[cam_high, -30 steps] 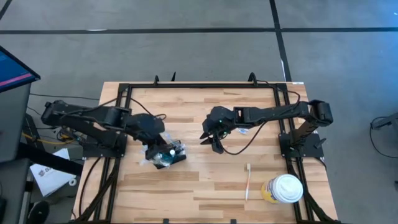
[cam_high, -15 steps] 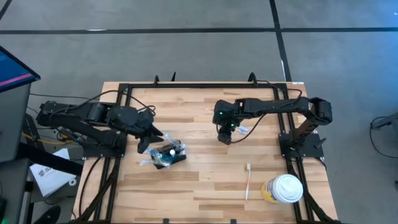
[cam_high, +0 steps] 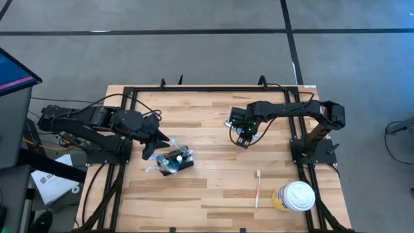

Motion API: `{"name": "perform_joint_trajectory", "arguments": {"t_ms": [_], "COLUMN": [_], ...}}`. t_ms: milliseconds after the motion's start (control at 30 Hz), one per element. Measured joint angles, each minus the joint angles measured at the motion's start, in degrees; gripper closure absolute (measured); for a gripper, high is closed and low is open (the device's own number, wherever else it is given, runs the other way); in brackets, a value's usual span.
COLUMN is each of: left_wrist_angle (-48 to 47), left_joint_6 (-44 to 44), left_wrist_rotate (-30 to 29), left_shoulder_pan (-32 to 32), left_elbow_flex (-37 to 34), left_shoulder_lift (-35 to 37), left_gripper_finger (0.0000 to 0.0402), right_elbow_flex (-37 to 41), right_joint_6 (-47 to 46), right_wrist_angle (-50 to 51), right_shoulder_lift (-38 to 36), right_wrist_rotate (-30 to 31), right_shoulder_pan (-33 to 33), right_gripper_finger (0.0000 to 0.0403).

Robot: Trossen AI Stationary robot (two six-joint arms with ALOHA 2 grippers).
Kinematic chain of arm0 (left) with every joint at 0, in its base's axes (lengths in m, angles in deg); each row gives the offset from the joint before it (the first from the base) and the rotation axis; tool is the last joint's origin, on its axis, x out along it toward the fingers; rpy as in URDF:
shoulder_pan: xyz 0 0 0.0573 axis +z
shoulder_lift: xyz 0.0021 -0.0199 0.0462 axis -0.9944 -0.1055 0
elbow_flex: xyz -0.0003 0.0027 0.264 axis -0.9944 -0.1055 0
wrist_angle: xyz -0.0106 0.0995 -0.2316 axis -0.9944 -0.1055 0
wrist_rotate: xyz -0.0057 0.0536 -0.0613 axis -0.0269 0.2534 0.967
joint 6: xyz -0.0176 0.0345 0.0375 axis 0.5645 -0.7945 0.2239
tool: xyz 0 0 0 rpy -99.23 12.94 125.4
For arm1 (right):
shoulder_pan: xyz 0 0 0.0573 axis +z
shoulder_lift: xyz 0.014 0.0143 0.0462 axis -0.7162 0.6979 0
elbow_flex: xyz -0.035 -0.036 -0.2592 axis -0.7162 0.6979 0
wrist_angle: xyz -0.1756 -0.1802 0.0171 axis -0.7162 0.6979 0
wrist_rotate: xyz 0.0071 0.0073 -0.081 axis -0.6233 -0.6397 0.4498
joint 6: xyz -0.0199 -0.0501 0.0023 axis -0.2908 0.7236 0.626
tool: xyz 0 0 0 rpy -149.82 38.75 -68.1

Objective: Pick & Place toothbrushing station
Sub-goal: Put the blue toothbrush into the bottom right section of the mesh organizer

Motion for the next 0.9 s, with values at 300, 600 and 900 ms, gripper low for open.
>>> {"name": "perform_joint_trajectory", "arguments": {"t_ms": [300, 600, 900], "left_wrist_angle": [-0.02, -0.05, 0.00], "left_joint_6": [0.00, 0.00, 0.00], "left_wrist_rotate": [0.00, 0.02, 0.02], "left_shoulder_pan": [0.00, 0.00, 0.00], "left_elbow_flex": [0.00, 0.00, 0.00], "left_shoulder_lift": [0.00, 0.00, 0.00], "left_gripper_finger": [0.0274, 0.0274, 0.0274], "right_elbow_flex": [0.07, 6.88, 8.80], "right_joint_6": [-1.38, -1.40, -1.40], "right_wrist_angle": [0.05, -3.40, -6.30], "right_shoulder_lift": [0.53, 0.54, 0.52], "right_wrist_rotate": [6.09, 6.07, 10.45], "right_shoulder_pan": [0.00, 0.04, -0.04], "right_gripper_finger": [0.0282, 0.0282, 0.0282]}}
